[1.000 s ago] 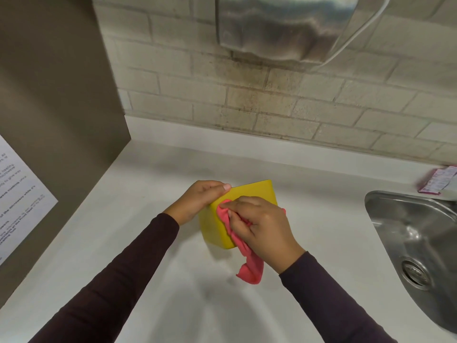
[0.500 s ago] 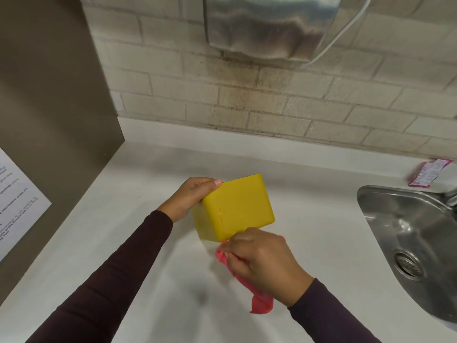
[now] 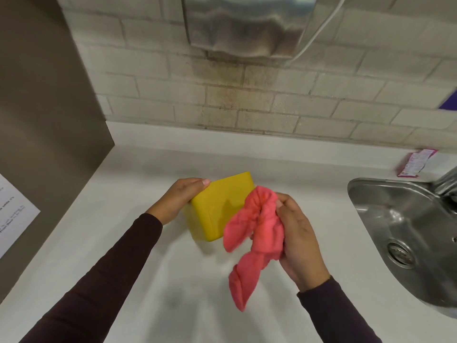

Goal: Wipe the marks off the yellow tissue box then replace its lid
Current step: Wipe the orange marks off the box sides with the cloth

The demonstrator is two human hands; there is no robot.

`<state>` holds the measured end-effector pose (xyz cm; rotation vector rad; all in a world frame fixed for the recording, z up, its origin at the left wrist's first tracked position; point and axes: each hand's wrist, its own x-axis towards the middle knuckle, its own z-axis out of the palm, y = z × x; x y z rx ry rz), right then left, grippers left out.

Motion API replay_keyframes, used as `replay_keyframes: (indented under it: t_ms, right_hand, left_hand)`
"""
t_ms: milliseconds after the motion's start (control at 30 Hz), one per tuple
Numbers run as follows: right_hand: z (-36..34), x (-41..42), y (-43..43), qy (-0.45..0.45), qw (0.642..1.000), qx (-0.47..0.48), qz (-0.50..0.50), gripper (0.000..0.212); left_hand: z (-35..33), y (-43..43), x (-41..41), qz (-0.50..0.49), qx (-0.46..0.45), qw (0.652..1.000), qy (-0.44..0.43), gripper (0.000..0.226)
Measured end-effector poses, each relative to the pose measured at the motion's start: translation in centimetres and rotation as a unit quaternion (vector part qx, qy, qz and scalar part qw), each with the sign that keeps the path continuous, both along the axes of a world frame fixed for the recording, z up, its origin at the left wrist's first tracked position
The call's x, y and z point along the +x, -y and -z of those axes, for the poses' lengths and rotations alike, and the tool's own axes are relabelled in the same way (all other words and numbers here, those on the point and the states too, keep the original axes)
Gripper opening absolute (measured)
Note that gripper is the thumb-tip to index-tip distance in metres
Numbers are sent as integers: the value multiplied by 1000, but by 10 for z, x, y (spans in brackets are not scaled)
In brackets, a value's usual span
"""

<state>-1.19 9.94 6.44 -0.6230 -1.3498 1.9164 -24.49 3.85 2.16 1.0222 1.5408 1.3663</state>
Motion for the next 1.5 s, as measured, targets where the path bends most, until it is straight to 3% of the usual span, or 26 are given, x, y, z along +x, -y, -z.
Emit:
replay_keyframes:
  t_ms: [100,200,267,367,533,733,867,1000,1033,1100,1167,1200,1300,1367,1433,1500]
  right_hand:
    - [-13,-21,-7,-97,994,-58,-5,25]
    - [-24,-35,-17,-158,986,-46,14,15]
    - [-26,-36,-27,-81,989,83,88,23]
    - [-17,-35,-34,69,950,261,153,23]
    - [-7,-34,-36,129,931,284,189,31]
    - [-43,-47,-43,16,926,275,258,21]
    - [-64,-62,-42,-70,874,374,302,19]
    - [-37,-70,-29,12,808,537,244,12]
    - [-23,-71,-23,43,812,542,213,10]
    - [-1,-72,-8,79,865,465,174,12]
    - [10,-71,-4,86,907,366,188,18]
    - [11,-69,-7,92,912,343,207,19]
    - [3,-68,-18,140,907,343,198,13]
    - [3,-67,-21,186,879,395,190,5]
    - [7,-64,-21,205,853,436,200,17]
    - [9,-59,-18,202,863,427,177,29]
  left_hand:
    - [-1,0,2,-4,6,1000,0,56]
    - [-3,-2,3,-13,7,1000,6,45]
    - [-3,-2,4,-18,2,1000,9,42]
    - [-4,0,4,-21,-8,1000,12,42]
    - [-6,-1,5,-27,-9,1000,12,49]
    - [-4,0,3,-26,-9,1000,4,48]
    - [-3,0,3,-15,-5,1000,-1,47]
    - [-6,-2,2,-21,-12,1000,5,36]
    - [-6,-3,2,-24,-11,1000,7,34]
    - [-6,-2,1,-27,-6,1000,8,36]
    - [-6,-1,2,-21,-3,1000,2,45]
    - [-5,-1,3,-18,-1,1000,-2,47]
    - [-5,0,2,-16,-2,1000,-5,43]
    - [-4,-1,0,-16,1,1000,-1,33]
    - [-3,-2,0,-17,5,1000,-1,31]
    - [-4,-2,0,-19,4,1000,-1,36]
